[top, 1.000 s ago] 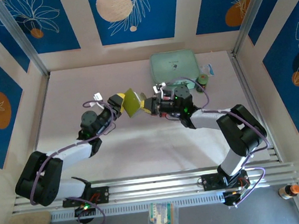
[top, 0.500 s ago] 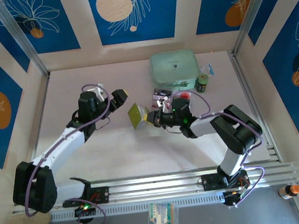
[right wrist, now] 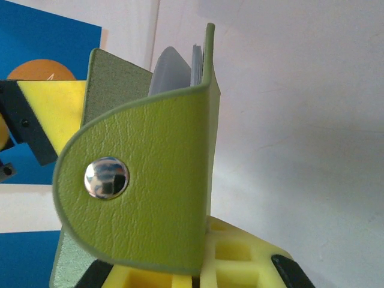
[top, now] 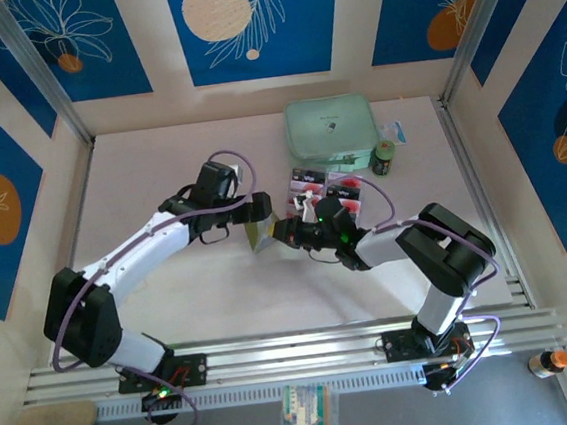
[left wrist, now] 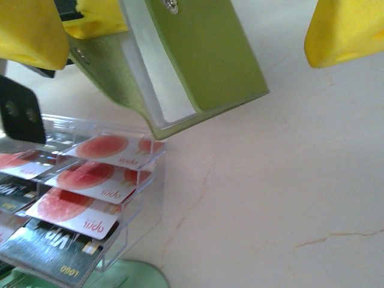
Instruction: Put the credit cards into the card holder
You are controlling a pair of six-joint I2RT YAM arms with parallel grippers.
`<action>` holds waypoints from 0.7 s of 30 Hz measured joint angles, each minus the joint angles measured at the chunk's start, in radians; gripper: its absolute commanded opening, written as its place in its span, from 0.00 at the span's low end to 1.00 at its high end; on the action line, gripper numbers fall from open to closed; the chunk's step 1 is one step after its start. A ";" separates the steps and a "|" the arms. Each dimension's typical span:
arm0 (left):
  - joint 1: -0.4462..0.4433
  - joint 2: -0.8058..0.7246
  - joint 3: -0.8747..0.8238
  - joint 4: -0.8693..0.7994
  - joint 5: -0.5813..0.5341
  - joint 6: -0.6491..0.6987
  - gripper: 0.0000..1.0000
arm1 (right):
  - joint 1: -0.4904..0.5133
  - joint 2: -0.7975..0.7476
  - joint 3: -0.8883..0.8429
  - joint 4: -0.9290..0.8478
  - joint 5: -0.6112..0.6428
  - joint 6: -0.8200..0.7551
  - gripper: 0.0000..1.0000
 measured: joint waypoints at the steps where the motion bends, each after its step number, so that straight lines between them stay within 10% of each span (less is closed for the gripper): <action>1: -0.006 0.002 0.001 -0.010 -0.014 0.009 1.00 | 0.001 -0.004 -0.003 -0.003 0.008 -0.004 0.00; 21: -0.043 0.027 -0.063 0.014 -0.080 0.049 1.00 | 0.010 -0.011 -0.029 -0.021 0.048 -0.018 0.00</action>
